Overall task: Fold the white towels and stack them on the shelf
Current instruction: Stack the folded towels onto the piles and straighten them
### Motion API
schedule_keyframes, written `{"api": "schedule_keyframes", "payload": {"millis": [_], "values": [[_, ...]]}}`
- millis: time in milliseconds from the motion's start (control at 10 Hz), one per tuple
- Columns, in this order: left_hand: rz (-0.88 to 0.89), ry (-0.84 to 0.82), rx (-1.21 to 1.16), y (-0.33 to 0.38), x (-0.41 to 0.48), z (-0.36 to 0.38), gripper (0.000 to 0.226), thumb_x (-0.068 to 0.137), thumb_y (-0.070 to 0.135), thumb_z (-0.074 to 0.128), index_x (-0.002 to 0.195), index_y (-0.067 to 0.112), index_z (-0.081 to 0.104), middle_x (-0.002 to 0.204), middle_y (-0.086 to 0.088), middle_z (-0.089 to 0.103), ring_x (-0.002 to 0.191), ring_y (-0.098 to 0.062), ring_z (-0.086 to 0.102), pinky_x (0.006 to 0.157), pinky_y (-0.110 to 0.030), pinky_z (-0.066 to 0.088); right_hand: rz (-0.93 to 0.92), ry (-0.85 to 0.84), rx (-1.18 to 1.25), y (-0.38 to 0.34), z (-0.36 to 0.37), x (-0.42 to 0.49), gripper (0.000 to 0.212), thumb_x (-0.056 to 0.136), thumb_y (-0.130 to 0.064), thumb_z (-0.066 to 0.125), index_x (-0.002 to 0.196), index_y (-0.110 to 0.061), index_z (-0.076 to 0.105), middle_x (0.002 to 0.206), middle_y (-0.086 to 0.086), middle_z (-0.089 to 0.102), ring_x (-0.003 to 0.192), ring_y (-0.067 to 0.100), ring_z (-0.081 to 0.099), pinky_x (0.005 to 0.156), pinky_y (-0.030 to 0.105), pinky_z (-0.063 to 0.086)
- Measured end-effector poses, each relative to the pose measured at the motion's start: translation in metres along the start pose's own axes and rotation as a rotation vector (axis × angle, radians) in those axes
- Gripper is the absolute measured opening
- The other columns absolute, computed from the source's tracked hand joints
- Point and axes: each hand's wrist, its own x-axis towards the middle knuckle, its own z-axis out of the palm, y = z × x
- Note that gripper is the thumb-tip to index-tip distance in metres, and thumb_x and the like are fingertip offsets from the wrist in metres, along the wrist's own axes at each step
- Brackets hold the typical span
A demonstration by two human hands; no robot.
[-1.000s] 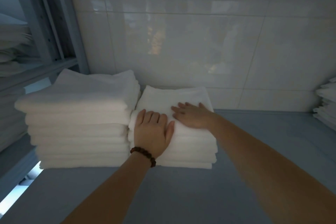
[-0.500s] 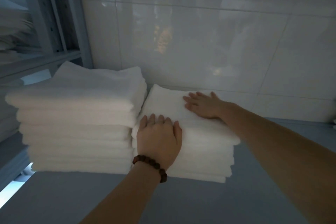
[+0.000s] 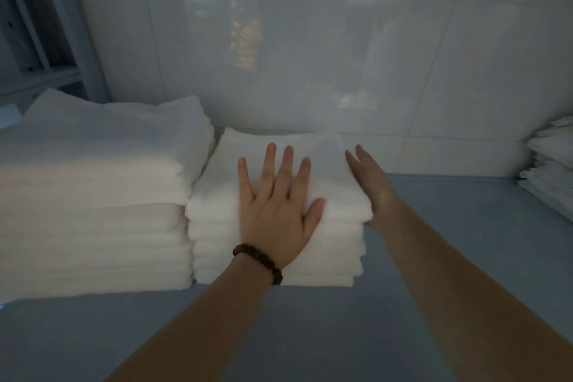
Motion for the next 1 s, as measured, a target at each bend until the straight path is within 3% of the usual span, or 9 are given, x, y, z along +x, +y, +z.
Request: {"api": "schedule_keyframes", "payload": {"millis": [100,200,300,400,500,600,700,900,1000], "values": [[0.021,0.002,-0.009,0.001,0.000,0.003,0.060,0.096,0.051,0.019,0.139,0.015,0.041,0.147,-0.013,0.038,0.143,-0.033,0.018,0.112,-0.063,0.003,0.516,0.113,0.873,-0.010,-0.009,-0.008,0.064,0.098,-0.048,0.024,0.139,0.000,0.035,0.146,0.028,0.030,0.133,0.030,0.036,0.112,0.037,0.022],[0.007,-0.046,-0.004,0.002,0.000,0.003,0.060,0.096,0.050,0.018,0.137,0.014,0.045,0.143,-0.013,0.043,0.140,-0.033,0.024,0.113,-0.061,0.004,0.312,0.013,0.304,0.018,0.004,-0.014,0.053,0.095,-0.048,0.038,0.124,-0.008,0.057,0.122,0.016,0.063,0.108,0.027,0.062,0.093,0.035,0.050],[0.000,-0.075,-0.033,0.000,-0.006,0.000,0.059,0.096,0.049,0.019,0.132,0.014,0.049,0.136,-0.013,0.051,0.134,-0.034,0.036,0.113,-0.058,0.011,0.323,-0.147,0.493,0.018,0.006,-0.022,0.054,0.098,-0.046,0.029,0.125,-0.008,0.056,0.113,0.011,0.068,0.103,0.023,0.065,0.090,0.030,0.051],[-0.008,-0.050,-0.079,0.001,-0.010,-0.007,0.055,0.095,0.048,0.023,0.123,0.015,0.057,0.118,-0.010,0.062,0.116,-0.032,0.052,0.108,-0.055,0.024,0.323,-0.116,0.427,0.011,0.004,-0.032,0.049,0.099,-0.037,0.034,0.130,-0.004,0.052,0.129,0.016,0.058,0.120,0.028,0.054,0.106,0.037,0.039],[-0.071,0.034,-0.109,-0.004,-0.003,-0.017,0.051,0.094,0.047,0.025,0.103,0.017,0.065,0.092,-0.002,0.069,0.091,-0.027,0.060,0.102,-0.050,0.031,0.163,-0.057,0.097,-0.014,0.008,-0.025,0.043,0.100,-0.029,0.038,0.136,-0.007,0.046,0.140,0.006,0.048,0.127,0.015,0.046,0.107,0.021,0.036],[-0.151,-0.029,-0.082,-0.015,-0.004,-0.023,0.053,0.095,0.046,0.022,0.094,0.017,0.066,0.086,-0.002,0.069,0.086,-0.028,0.060,0.100,-0.048,0.032,-0.199,-0.207,-0.764,-0.035,0.024,-0.025,0.042,0.101,-0.033,0.032,0.142,-0.024,0.037,0.151,-0.006,0.034,0.141,0.007,0.023,0.118,0.031,0.011],[-0.152,-0.135,-0.044,-0.030,-0.020,-0.021,0.055,0.096,0.046,0.020,0.104,0.015,0.064,0.097,-0.007,0.068,0.097,-0.032,0.057,0.099,-0.048,0.033,-0.291,-0.382,-1.268,-0.022,0.038,-0.034,0.047,0.100,-0.044,0.021,0.138,-0.026,0.042,0.147,-0.004,0.042,0.137,0.015,0.034,0.116,0.043,0.016],[-0.289,-0.246,-0.055,-0.037,-0.043,-0.038,0.063,0.095,0.049,0.017,0.129,0.008,0.051,0.135,-0.016,0.052,0.131,-0.034,0.039,0.114,-0.046,0.021,-0.175,-0.206,-1.226,-0.003,0.018,-0.047,0.052,0.100,-0.042,0.022,0.144,-0.016,0.033,0.154,-0.001,0.029,0.144,0.013,0.021,0.117,0.036,0.020],[-0.351,-0.362,-0.103,-0.038,-0.049,-0.053,0.066,0.096,0.051,0.013,0.146,0.010,0.027,0.153,-0.009,0.027,0.144,-0.023,0.016,0.119,-0.039,0.004,-0.168,-0.147,-1.241,-0.008,0.022,-0.054,0.049,0.101,-0.038,0.025,0.141,-0.013,0.037,0.152,0.003,0.034,0.142,0.016,0.025,0.116,0.035,0.020]]}}
